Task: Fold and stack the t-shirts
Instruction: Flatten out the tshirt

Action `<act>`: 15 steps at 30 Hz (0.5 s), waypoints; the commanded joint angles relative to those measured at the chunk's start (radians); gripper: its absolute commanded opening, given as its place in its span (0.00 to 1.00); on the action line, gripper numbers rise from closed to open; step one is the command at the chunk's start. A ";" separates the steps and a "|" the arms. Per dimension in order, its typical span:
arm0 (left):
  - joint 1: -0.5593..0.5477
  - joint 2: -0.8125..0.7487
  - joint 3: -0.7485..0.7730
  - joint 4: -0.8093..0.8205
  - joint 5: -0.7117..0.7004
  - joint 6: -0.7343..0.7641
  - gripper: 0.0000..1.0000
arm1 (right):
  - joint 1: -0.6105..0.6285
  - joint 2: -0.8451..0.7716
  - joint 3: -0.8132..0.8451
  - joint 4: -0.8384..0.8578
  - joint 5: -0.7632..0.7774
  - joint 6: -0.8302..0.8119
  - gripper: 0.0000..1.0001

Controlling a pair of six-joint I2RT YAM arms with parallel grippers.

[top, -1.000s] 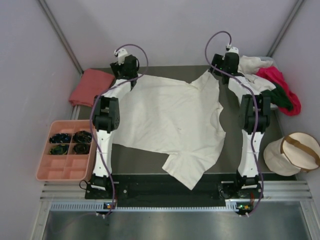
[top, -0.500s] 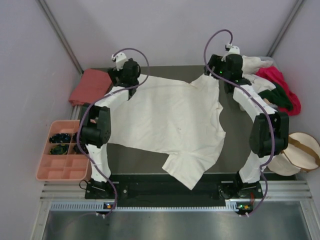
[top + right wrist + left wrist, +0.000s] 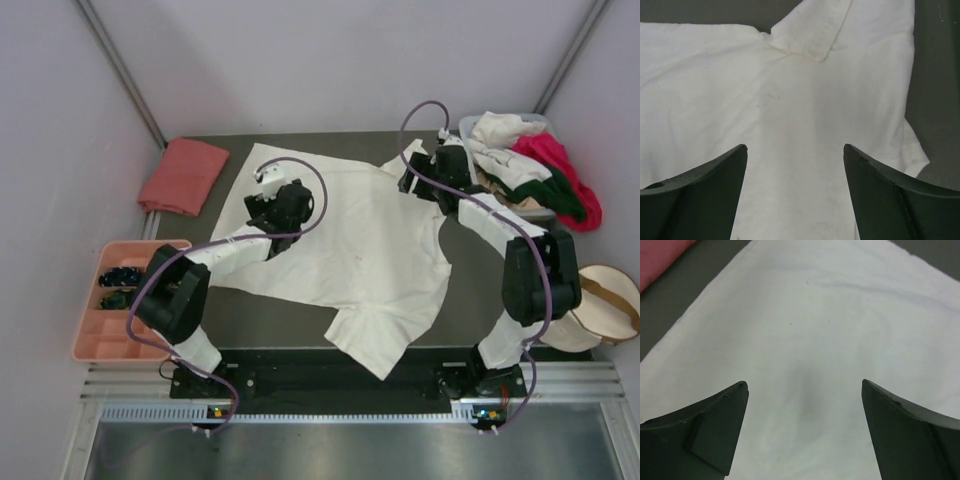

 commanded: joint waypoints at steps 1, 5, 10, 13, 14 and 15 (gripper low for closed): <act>-0.048 -0.115 -0.089 -0.066 0.014 -0.112 0.99 | 0.003 0.124 0.134 0.085 -0.025 0.064 0.77; -0.087 -0.172 -0.152 -0.072 0.026 -0.124 0.99 | 0.001 0.251 0.295 0.087 -0.052 0.113 0.77; -0.120 -0.228 -0.193 -0.094 0.009 -0.107 0.99 | -0.005 0.448 0.502 0.033 -0.063 0.169 0.77; -0.123 -0.251 -0.212 -0.100 -0.002 -0.096 0.99 | -0.016 0.518 0.570 0.013 -0.069 0.197 0.77; -0.121 -0.261 -0.216 -0.100 -0.005 -0.092 0.99 | -0.019 0.532 0.586 0.007 -0.074 0.205 0.77; -0.121 -0.266 -0.222 -0.100 -0.006 -0.092 0.99 | -0.020 0.548 0.598 -0.008 -0.072 0.212 0.77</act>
